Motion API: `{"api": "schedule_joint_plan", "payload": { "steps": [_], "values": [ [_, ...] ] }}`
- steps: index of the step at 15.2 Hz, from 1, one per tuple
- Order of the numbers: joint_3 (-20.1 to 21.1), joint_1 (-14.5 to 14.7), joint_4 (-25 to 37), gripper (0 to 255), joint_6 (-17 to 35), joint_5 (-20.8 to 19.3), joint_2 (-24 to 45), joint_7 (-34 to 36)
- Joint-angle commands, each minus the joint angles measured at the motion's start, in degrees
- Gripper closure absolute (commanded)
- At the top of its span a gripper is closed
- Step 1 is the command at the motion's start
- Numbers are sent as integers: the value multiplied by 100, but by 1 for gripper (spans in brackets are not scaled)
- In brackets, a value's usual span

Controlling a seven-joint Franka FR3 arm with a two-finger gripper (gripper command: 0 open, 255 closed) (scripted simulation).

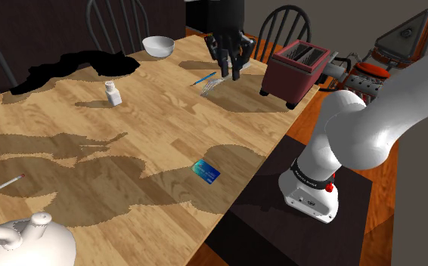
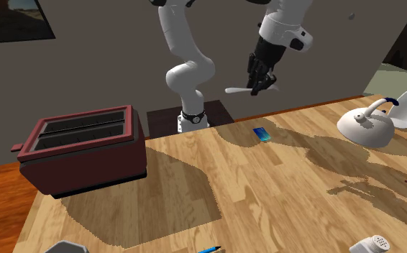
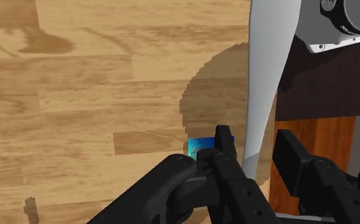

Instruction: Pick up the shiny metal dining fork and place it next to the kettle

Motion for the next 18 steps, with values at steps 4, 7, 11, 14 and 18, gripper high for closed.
{"api": "schedule_joint_plan", "payload": {
  "steps": [4,7,11,14,18],
  "values": [
    [334,194,762,255,137,262,894,470],
    [507,296,1296,255,161,358,1443,734],
    [714,433,2118,255,126,426,2214,1083],
    [848,545,2832,255,39,434,2829,1343],
    [996,720,3959,255,-179,393,3724,1683]
  ]
}}
